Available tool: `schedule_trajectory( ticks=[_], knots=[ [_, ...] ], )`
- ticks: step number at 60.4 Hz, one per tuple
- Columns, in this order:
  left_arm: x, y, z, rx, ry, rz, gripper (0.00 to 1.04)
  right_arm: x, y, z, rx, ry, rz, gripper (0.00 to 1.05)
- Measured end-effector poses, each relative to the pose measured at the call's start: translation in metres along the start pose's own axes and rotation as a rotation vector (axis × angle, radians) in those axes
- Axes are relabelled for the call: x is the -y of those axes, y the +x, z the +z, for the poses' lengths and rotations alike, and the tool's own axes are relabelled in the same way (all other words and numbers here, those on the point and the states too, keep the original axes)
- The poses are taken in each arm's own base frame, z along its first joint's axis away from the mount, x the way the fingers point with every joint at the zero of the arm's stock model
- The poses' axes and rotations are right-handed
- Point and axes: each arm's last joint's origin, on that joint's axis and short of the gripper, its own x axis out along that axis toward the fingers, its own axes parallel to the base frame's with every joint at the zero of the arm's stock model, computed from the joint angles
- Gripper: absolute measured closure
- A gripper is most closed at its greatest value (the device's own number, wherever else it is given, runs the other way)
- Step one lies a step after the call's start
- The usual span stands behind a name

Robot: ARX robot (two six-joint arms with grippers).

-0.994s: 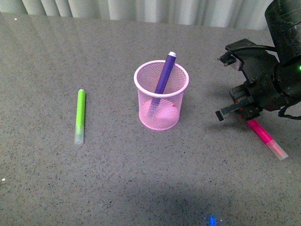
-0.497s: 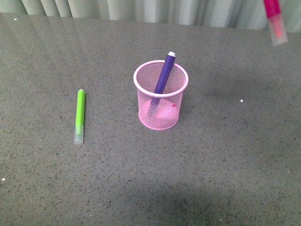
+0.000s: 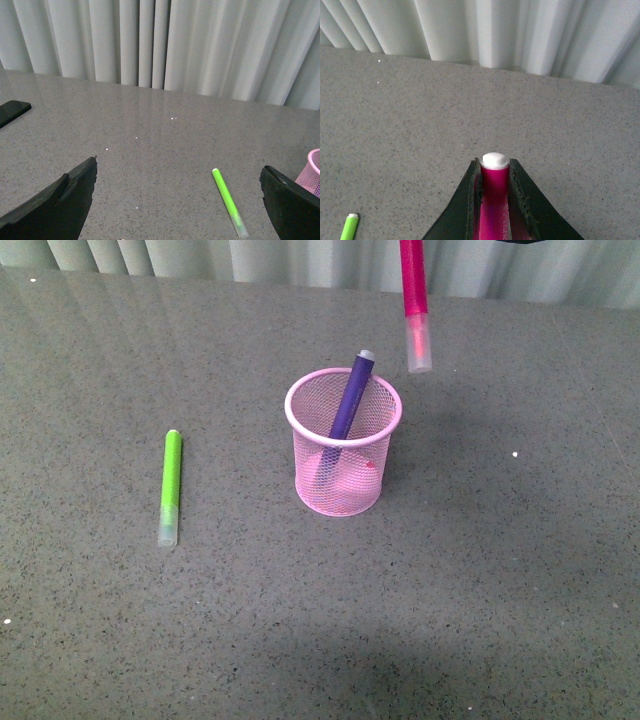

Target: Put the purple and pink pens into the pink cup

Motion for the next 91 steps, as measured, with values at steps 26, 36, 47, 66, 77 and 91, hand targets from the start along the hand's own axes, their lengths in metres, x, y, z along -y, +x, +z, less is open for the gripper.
schedule_trajectory(
  ticks=[26,36,47,66,77,91],
  knots=[
    [0.000,0.000,0.000,0.000,0.000,0.000,0.08,-0.035,0.020,-0.030,-0.002,0.180,0.000,0.97],
    [0.000,0.000,0.000,0.000,0.000,0.000,0.08,-0.041,0.024,-0.037,0.015,0.229,0.010,0.97],
    [0.000,0.000,0.000,0.000,0.000,0.000,0.08,-0.043,0.025,-0.040,0.024,0.235,0.022,0.97],
    [0.000,0.000,0.000,0.000,0.000,0.000,0.08,-0.034,0.026,-0.052,0.016,0.236,0.017,0.97],
    [0.000,0.000,0.000,0.000,0.000,0.000,0.08,-0.032,0.026,-0.055,0.009,0.235,0.028,0.70],
    [0.000,0.000,0.000,0.000,0.000,0.000,0.08,-0.030,0.024,-0.054,0.011,0.232,0.027,0.28]
  ],
)
